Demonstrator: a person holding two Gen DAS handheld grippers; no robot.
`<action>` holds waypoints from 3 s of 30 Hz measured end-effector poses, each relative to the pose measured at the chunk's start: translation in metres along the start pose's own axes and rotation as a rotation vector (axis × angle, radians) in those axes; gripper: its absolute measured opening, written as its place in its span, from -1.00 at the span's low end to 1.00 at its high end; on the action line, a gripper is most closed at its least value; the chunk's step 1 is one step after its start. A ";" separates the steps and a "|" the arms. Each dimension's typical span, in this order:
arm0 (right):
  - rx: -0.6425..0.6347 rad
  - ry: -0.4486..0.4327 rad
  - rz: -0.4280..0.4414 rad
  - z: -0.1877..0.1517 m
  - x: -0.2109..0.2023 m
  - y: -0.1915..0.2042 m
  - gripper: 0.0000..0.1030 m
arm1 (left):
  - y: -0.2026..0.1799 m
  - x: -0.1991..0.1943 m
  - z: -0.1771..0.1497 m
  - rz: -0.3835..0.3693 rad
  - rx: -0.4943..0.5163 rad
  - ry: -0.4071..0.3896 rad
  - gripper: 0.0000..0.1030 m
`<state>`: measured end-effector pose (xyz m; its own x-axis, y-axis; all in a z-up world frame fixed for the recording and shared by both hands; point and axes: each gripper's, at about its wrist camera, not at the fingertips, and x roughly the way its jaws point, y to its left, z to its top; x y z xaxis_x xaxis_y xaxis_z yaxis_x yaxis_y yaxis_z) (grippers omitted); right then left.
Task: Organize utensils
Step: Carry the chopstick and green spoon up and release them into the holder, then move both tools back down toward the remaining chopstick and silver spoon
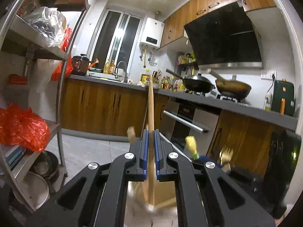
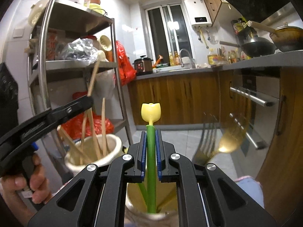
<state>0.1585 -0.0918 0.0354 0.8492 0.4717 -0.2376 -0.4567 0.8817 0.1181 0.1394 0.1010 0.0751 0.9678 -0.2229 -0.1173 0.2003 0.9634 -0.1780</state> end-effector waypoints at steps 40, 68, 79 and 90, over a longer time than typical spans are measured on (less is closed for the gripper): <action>0.098 -0.003 -0.053 -0.002 -0.122 -0.020 0.90 | -0.014 -0.072 -0.010 0.156 0.066 0.126 0.90; -0.083 0.584 -0.067 -0.101 -0.103 0.003 0.24 | -0.033 -0.097 -0.081 0.108 0.040 0.409 0.89; -0.124 0.688 -0.027 -0.118 -0.090 0.014 -0.50 | -0.045 -0.091 -0.086 0.077 0.078 0.443 0.89; -0.076 0.670 -0.020 -0.110 -0.062 0.003 -0.51 | -0.048 -0.086 -0.089 0.084 0.096 0.454 0.89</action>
<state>0.0754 -0.1191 -0.0553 0.5205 0.3266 -0.7889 -0.4808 0.8757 0.0453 0.0326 0.0608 0.0065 0.8208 -0.1654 -0.5467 0.1580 0.9856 -0.0610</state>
